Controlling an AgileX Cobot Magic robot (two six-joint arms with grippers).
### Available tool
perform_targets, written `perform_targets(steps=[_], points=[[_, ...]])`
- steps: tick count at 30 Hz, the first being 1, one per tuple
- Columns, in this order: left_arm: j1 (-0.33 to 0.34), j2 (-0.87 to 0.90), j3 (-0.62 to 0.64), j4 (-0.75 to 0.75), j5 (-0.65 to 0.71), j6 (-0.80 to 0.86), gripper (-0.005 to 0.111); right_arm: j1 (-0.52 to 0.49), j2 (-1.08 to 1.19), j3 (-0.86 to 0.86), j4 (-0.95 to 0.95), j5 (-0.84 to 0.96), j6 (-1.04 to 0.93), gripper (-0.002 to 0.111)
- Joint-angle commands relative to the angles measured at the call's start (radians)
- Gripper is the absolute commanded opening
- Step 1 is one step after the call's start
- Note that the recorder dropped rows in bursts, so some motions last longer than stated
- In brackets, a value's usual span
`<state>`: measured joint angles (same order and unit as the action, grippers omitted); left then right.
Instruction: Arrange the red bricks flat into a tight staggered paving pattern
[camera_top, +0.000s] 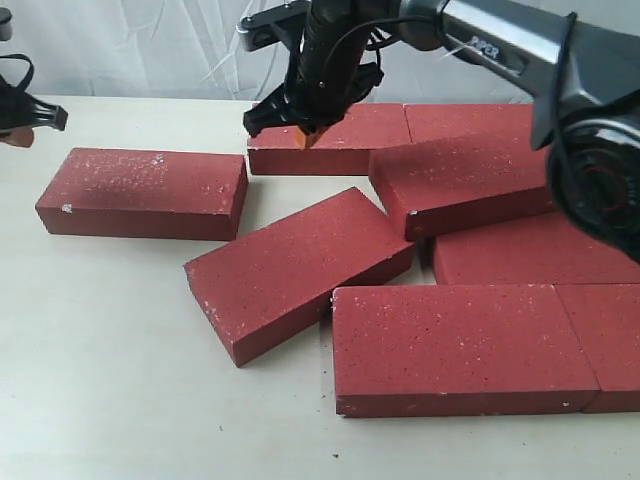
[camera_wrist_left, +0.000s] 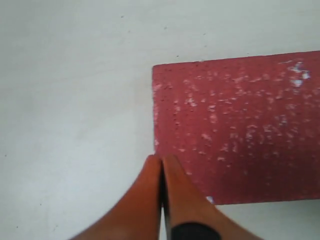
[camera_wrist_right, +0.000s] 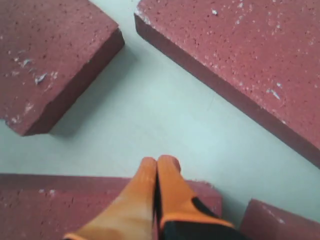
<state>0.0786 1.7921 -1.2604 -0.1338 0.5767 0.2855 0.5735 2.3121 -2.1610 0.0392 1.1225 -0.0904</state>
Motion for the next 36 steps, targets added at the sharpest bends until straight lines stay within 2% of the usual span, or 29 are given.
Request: perform_targets(steps=[1, 6, 12, 16, 21, 24, 31, 36], points=[[-0.073, -0.057, 0.036, -0.011, -0.032, 0.009, 0.000, -0.003, -0.191, 0.258, -0.039, -0.132, -0.031, -0.001], [-0.179, -0.089, 0.036, -0.011, -0.005, 0.009, 0.000, -0.028, -0.389, 0.555, -0.122, -0.267, -0.040, -0.001], [-0.313, -0.094, 0.036, -0.016, -0.005, 0.009, 0.000, -0.197, -0.527, 0.691, -0.097, -0.238, -0.112, -0.001], [-0.385, -0.094, 0.036, -0.063, 0.008, 0.009, 0.000, -0.333, -0.567, 0.695, -0.009, -0.198, -0.204, -0.001], [-0.480, -0.092, 0.036, -0.075, 0.015, 0.052, 0.000, -0.512, -0.569, 0.695, 0.189, -0.160, -0.380, -0.001], [-0.529, -0.081, 0.033, -0.096, 0.012, 0.052, 0.000, -0.594, -0.569, 0.695, 0.256, -0.161, -0.410, -0.001], [-0.611, 0.000, -0.039, -0.157, 0.071, 0.055, 0.000, -0.728, -0.554, 0.695, 0.256, -0.203, -0.406, -0.001], [-0.666, 0.091, -0.124, -0.172, 0.076, 0.055, 0.000, -0.776, -0.494, 0.695, 0.251, -0.262, -0.406, -0.001]])
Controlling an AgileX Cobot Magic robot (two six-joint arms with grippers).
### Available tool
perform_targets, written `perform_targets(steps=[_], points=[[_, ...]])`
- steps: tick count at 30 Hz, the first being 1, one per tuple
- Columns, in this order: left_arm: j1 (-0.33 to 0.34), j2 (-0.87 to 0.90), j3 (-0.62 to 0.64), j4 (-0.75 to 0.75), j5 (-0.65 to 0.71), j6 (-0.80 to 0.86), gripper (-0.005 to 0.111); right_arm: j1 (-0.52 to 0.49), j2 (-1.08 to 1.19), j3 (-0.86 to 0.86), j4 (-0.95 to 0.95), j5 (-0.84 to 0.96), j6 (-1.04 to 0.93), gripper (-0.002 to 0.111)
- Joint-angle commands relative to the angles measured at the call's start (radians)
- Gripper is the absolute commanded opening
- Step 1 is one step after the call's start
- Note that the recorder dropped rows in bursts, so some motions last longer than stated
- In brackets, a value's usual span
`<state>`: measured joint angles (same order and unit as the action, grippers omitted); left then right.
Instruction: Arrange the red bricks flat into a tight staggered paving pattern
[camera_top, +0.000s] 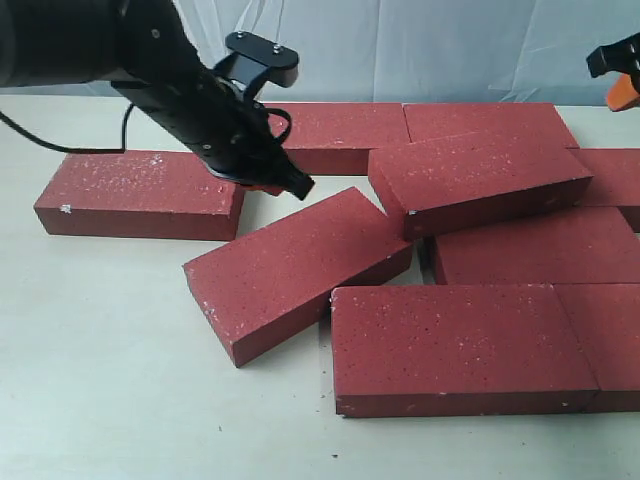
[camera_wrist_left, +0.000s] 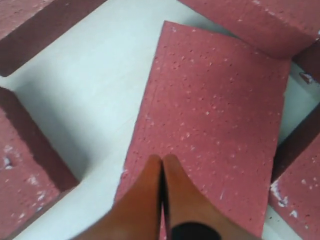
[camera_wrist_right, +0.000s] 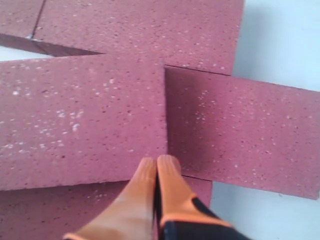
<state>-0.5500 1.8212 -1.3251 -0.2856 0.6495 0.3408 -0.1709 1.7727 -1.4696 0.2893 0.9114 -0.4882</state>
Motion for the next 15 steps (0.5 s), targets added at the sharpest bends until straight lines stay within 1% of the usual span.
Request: perform_targets(steps=[1, 5, 10, 15], points=[[-0.046, 0.083, -0.079, -0.024, 0.003, 0.000, 0.000, -0.034, 0.063, 0.004, -0.001, -0.067, -0.008, -0.001], [-0.064, 0.160, -0.154, -0.054, 0.005, 0.002, 0.000, -0.034, 0.124, -0.002, -0.003, -0.142, -0.008, -0.001], [-0.081, 0.252, -0.242, -0.057, 0.012, 0.006, 0.000, -0.034, 0.202, -0.081, -0.031, -0.099, -0.008, -0.001], [-0.083, 0.310, -0.306, -0.062, 0.016, 0.006, 0.000, -0.034, 0.264, -0.132, -0.031, -0.073, -0.008, -0.001]])
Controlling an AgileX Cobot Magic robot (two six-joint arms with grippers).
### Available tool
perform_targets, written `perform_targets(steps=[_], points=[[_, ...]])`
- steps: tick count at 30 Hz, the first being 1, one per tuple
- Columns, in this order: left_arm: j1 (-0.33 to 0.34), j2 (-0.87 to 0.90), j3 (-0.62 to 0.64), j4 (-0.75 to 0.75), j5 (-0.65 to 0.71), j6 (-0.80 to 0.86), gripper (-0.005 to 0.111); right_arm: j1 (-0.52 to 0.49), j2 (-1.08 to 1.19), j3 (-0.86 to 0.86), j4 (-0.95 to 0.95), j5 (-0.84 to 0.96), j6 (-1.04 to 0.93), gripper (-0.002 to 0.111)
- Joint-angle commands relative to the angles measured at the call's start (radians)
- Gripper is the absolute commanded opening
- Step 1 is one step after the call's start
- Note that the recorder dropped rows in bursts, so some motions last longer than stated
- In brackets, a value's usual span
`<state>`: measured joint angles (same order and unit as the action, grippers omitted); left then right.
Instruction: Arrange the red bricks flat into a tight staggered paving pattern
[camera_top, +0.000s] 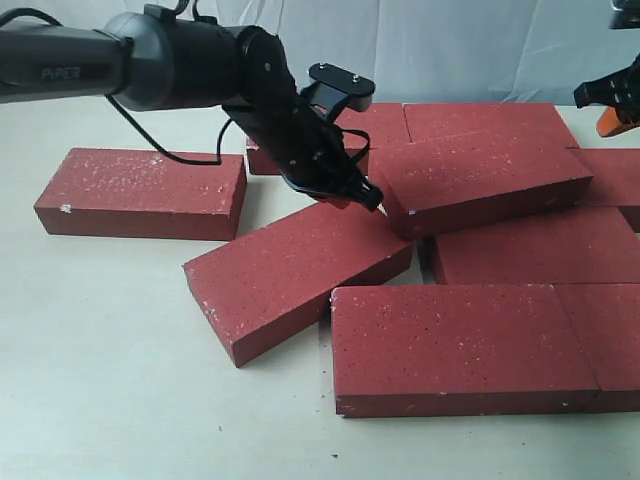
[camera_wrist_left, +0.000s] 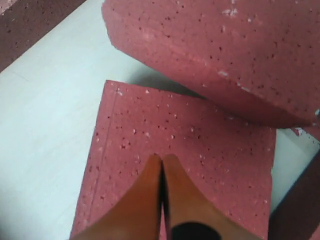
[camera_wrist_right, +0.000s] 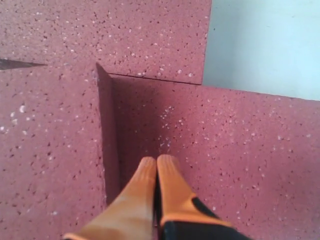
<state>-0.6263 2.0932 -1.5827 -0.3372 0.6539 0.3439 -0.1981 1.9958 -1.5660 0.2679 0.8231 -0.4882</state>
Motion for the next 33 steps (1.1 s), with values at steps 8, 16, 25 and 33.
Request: perform_targets(steps=[8, 16, 25, 33], points=[[-0.006, 0.096, -0.112, -0.015, 0.017, 0.003, 0.000, -0.007, 0.105, -0.035, -0.031, -0.020, -0.008, -0.001], [-0.006, 0.100, -0.162, -0.055, 0.003, 0.003, 0.000, 0.016, 0.130, -0.035, -0.027, -0.022, -0.012, -0.001], [-0.006, 0.135, -0.191, -0.075, -0.002, 0.003, 0.000, 0.020, 0.130, -0.035, -0.013, -0.003, -0.012, -0.001], [-0.006, 0.179, -0.242, -0.127, 0.001, 0.008, 0.000, 0.020, 0.130, -0.035, 0.029, 0.035, -0.057, -0.001]])
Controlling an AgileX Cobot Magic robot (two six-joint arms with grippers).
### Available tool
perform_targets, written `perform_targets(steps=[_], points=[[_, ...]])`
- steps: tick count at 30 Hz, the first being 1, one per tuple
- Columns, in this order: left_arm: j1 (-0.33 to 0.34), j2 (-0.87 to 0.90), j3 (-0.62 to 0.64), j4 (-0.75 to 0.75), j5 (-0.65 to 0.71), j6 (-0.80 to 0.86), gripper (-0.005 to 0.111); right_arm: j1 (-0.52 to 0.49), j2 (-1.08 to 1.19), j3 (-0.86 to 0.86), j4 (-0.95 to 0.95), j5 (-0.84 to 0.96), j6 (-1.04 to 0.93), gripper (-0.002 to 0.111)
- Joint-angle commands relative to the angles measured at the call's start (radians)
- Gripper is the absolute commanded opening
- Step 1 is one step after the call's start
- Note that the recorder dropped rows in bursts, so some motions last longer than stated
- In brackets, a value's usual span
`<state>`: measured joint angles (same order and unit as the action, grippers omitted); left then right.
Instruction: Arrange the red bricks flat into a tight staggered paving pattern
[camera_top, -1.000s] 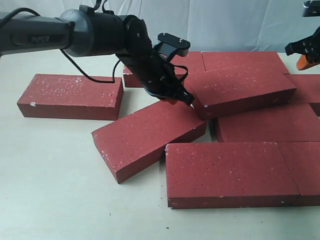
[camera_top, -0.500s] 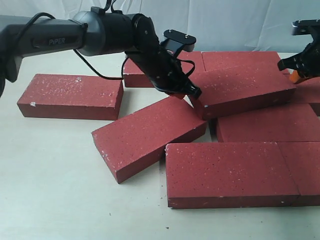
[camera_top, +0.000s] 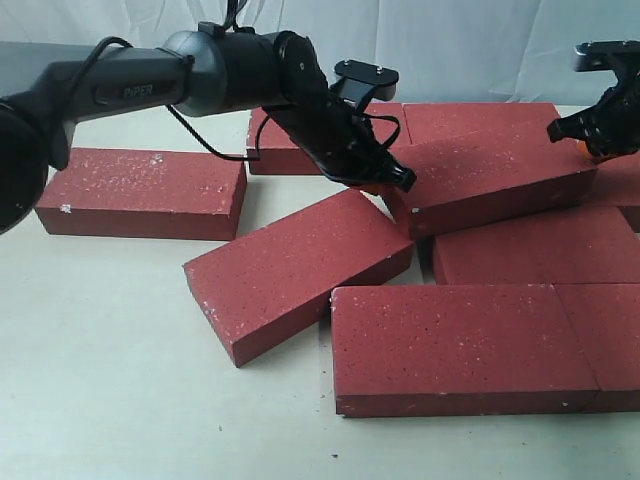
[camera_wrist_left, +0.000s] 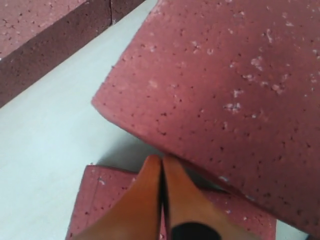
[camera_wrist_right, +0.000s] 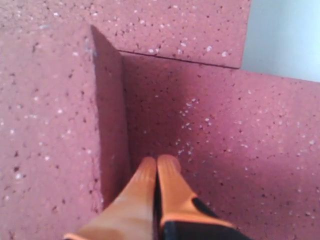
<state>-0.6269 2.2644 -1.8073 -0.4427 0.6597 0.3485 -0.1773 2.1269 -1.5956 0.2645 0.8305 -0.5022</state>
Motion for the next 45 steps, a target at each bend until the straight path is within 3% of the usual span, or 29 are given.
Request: perform_targets(steps=[1, 12, 20, 24, 31, 45], points=[[-0.006, 0.008, -0.018, -0.022, -0.005, 0.004, 0.000, -0.001, -0.001, -0.005, 0.054, 0.035, -0.063, -0.001], [-0.006, -0.090, -0.018, -0.019, -0.024, 0.027, 0.000, -0.001, -0.116, -0.005, 0.116, 0.103, -0.073, -0.001], [0.019, -0.197, -0.018, 0.062, 0.119, 0.017, 0.000, 0.118, -0.212, -0.005, 0.116, 0.132, -0.073, -0.001], [0.096, -0.253, 0.035, 0.116, 0.209, -0.031, 0.000, 0.251, -0.216, -0.005, 0.116, 0.122, -0.024, -0.001], [0.228, -0.382, 0.186, 0.152, 0.241, -0.031, 0.000, 0.474, -0.212, -0.005, 0.132, -0.011, 0.035, -0.001], [0.532, -0.641, 0.507, 0.214, 0.282, -0.024, 0.000, 0.798, -0.064, -0.158, 0.164, 0.002, 0.117, -0.001]])
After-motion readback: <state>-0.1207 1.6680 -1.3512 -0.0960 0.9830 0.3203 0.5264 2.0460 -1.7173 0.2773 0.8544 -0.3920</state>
